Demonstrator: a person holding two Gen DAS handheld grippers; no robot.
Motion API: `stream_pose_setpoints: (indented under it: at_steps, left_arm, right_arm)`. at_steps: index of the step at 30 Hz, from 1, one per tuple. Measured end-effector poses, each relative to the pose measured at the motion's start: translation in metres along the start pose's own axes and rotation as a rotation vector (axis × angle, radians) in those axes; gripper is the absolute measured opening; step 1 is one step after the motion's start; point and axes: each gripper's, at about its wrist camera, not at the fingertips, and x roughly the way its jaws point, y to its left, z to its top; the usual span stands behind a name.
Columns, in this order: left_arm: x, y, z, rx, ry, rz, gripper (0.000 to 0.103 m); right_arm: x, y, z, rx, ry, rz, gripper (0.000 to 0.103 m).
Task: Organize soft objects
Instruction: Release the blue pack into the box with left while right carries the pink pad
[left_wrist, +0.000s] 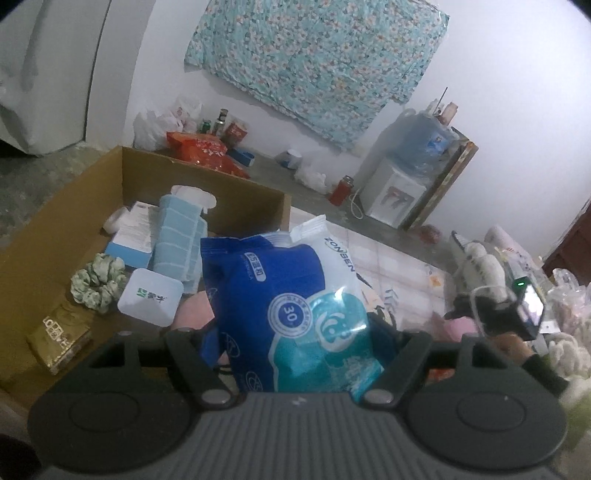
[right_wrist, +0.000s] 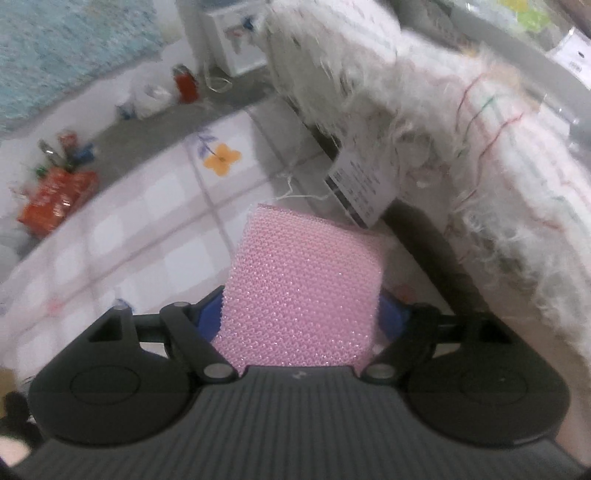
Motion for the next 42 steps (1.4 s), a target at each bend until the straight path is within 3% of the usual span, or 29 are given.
stream_pose_setpoints:
  at_steps: [12,18,24,31,35,42]
  left_arm:
    - [-0.013,-0.016,-0.008,0.039,-0.02,0.043,0.078]
    - [-0.021,-0.022,-0.012,0.055,-0.04,0.051,0.078]
    - [-0.041,-0.015,-0.014,0.033,-0.032,0.004,0.078]
    - [-0.09,0.036,0.006,-0.033,-0.05,0.015,0.078]
    - [-0.081,0.067,0.018,-0.016,0.031,0.047,0.078]
    - [-0.006,0.095,0.02,0.031,0.233,0.136,0.076]
  right_arm:
    - [-0.115,-0.017,-0.024,-0.095,-0.164,0.278,0.08]
    - [-0.191,-0.028,-0.054,-0.139,-0.217,0.459,0.08]
    - [-0.262,-0.007,-0.1,-0.207,-0.164,0.66,0.081]
    - [-0.308,0.073,-0.163,-0.323,-0.02,0.945,0.081]
    - [-0.312,0.117,-0.201,-0.401,0.008,1.019,0.081]
    - [-0.295,0.168,-0.244,-0.492,0.061,0.985,0.081]
